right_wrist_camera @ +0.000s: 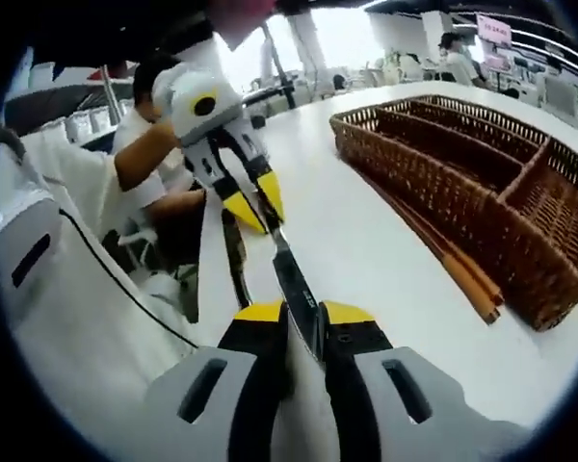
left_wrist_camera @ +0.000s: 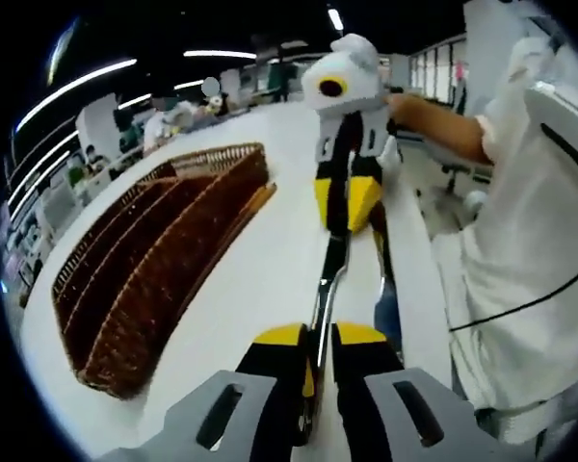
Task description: Arrange the knives, forks, and spoons in their matching storage slots by inserting each utensil handle-first until every utensil is classified and aligned in the correct compartment
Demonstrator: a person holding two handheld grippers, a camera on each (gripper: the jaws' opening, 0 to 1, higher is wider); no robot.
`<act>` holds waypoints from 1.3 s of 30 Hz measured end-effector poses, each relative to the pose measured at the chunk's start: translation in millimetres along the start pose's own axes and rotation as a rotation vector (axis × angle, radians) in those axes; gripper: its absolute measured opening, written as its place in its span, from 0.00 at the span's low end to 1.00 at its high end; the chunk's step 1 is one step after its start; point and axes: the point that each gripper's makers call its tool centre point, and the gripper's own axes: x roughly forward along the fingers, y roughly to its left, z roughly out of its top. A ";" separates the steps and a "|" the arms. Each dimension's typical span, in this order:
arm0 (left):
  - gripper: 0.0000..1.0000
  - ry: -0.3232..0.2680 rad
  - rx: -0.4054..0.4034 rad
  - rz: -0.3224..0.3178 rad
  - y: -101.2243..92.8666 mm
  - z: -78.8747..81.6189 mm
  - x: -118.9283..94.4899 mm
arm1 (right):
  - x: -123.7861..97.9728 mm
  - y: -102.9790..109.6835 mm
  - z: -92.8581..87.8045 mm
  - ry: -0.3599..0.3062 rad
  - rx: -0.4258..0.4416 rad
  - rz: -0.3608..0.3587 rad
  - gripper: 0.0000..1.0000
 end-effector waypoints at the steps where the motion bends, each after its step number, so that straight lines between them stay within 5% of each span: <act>1: 0.08 -0.001 0.023 0.008 0.9 1.1 0.8 | -0.1 -0.2 0.3 -0.002 0.023 0.007 0.13; 6: 0.06 0.029 0.071 0.030 2.1 2.1 2.8 | 0.5 -0.8 1.2 -0.019 0.138 0.044 0.13; 9: 0.06 0.034 0.039 0.024 4.1 1.0 2.5 | 1.4 1.0 1.0 -0.026 0.114 0.044 0.13; 12: 0.05 0.026 0.045 0.011 5.0 0.6 2.4 | 3.7 4.1 1.8 -0.040 0.035 0.043 0.15; 16: 0.04 0.015 -0.002 -0.023 3.7 1.4 2.2 | 4.0 8.8 -0.4 -0.022 -0.236 -0.006 0.20; 20: 0.03 0.005 -0.032 -0.052 1.5 1.5 3.1 | 6.0 4.3 -0.9 0.016 -0.380 -0.067 0.18; 39: 0.04 -0.014 -0.049 -0.066 -0.7 1.4 2.9 | 17.7 0.0 4.2 0.085 -0.516 -0.081 0.05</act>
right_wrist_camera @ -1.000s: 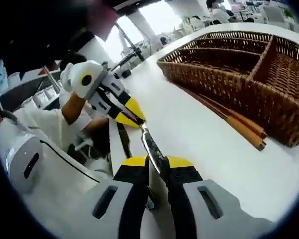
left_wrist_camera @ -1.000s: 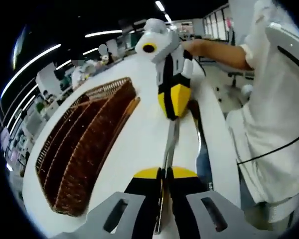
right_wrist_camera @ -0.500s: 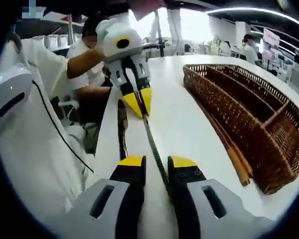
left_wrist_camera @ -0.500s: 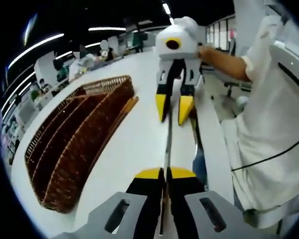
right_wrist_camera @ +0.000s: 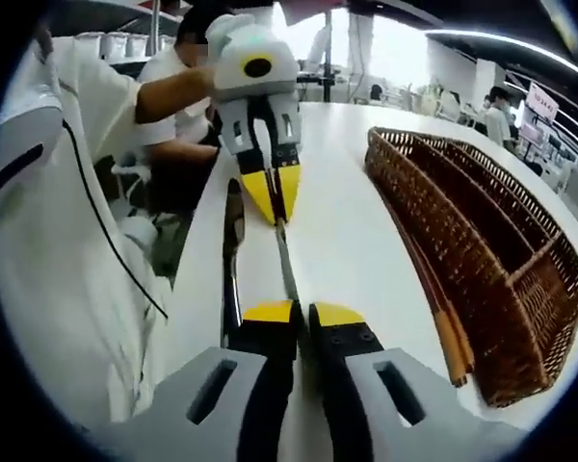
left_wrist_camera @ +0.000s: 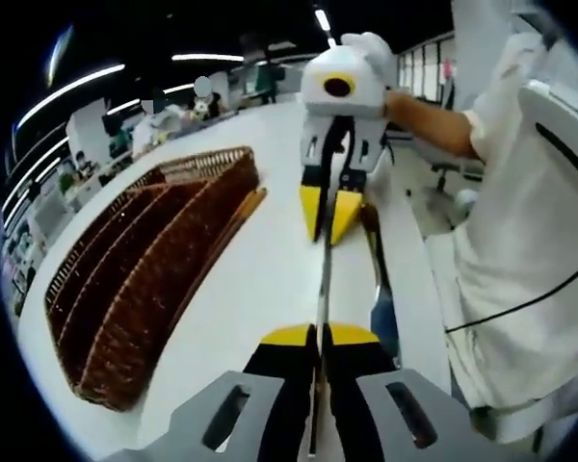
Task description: Arrange the knives, forks, and spoons in their matching storage slots by inserting each utensil handle-first until every utensil is classified and aligned in the correct compartment
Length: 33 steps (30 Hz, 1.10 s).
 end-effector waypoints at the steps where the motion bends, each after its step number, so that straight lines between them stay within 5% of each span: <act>1: 0.04 0.000 -0.001 0.000 0.0 0.0 0.1 | -0.2 0.3 -0.4 0.002 -0.002 0.000 0.04; 8: 0.14 0.064 0.003 0.043 8.6 -2.6 -0.4 | 3.1 5.3 0.3 0.007 0.009 0.021 0.00; 15: 0.06 0.147 0.036 0.022 8.0 -6.3 -0.2 | 2.5 6.8 2.0 -0.001 0.007 0.032 0.00; 33: 0.04 0.128 0.061 0.017 7.4 3.1 -7.8 | -12.6 5.1 13.9 -0.002 -0.025 0.029 0.00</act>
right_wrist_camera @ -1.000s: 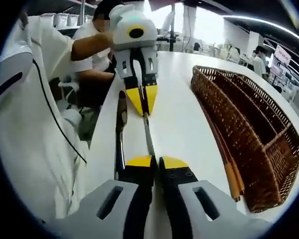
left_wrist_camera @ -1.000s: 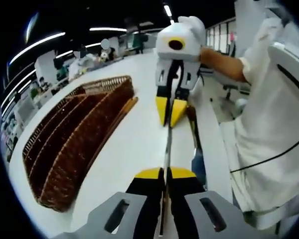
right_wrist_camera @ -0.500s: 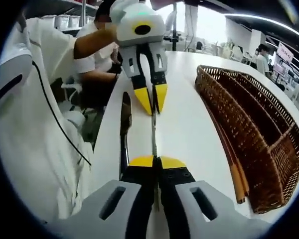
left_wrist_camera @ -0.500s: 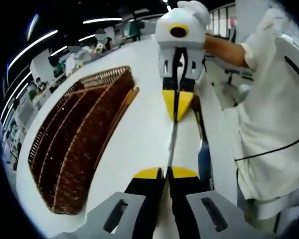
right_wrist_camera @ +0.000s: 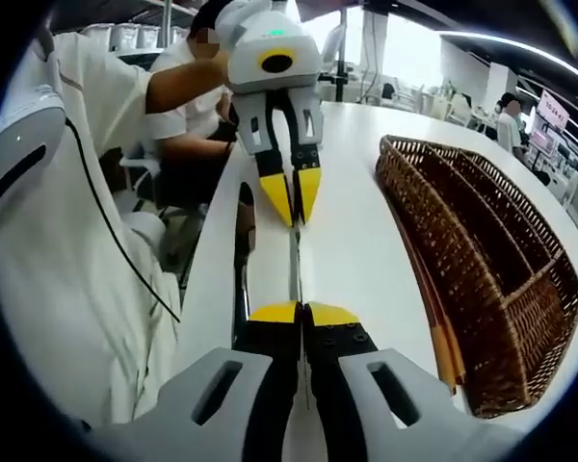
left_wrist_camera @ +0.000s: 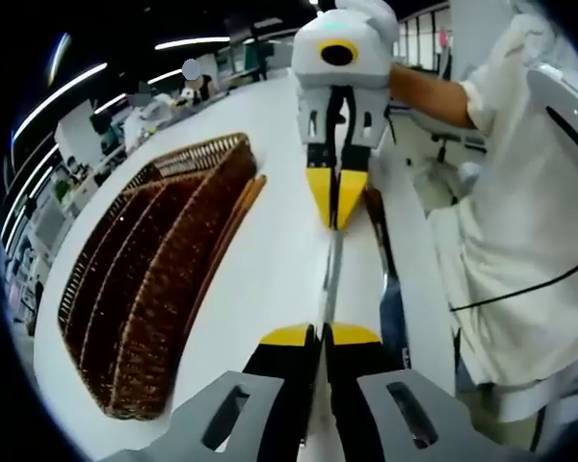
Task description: Arrange the knives, forks, and spoons in their matching storage slots by inserting each utensil handle-first until every utensil is classified and aligned in the correct compartment
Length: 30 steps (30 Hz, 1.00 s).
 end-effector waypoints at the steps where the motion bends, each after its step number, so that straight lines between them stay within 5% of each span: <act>1: 0.04 -0.001 -0.002 0.000 0.0 0.2 -0.3 | -0.4 -0.8 0.9 -0.002 -0.015 -0.006 0.00; 30: 0.03 0.025 0.096 0.089 28.4 42.3 -37.0 | -36.0 -30.1 42.2 -0.011 -0.177 -0.110 0.00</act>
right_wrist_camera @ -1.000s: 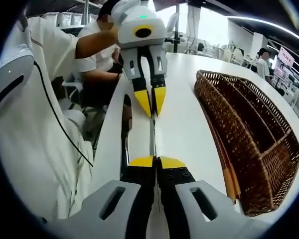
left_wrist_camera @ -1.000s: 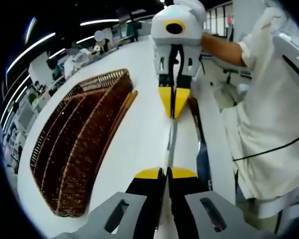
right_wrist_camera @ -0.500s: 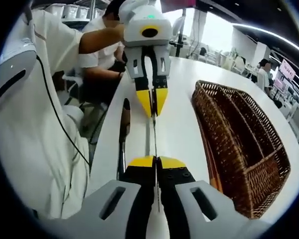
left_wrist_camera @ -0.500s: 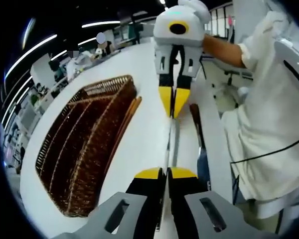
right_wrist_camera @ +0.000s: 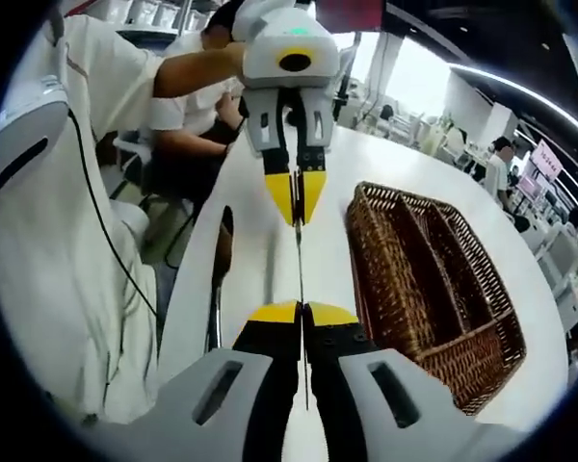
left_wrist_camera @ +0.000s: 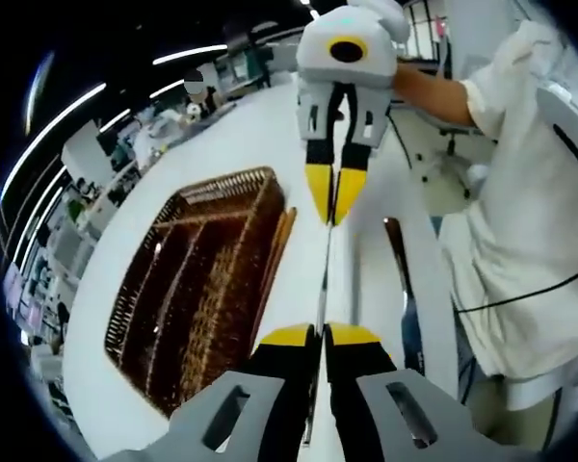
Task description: Arrange the knives, forks, and spoons in their matching storage slots by inserting each utensil handle-first until every utensil is classified and aligned in the correct compartment
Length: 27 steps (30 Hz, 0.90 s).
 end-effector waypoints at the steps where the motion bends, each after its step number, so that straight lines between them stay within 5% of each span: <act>1: 0.03 0.001 0.000 0.002 1.3 1.0 -0.9 | -1.1 -2.4 1.6 -0.001 -0.008 -0.005 0.00; 27: 0.03 -0.021 -0.002 0.069 54.4 8.8 -14.4 | -2.0 -53.7 21.8 0.019 -0.136 -0.064 0.00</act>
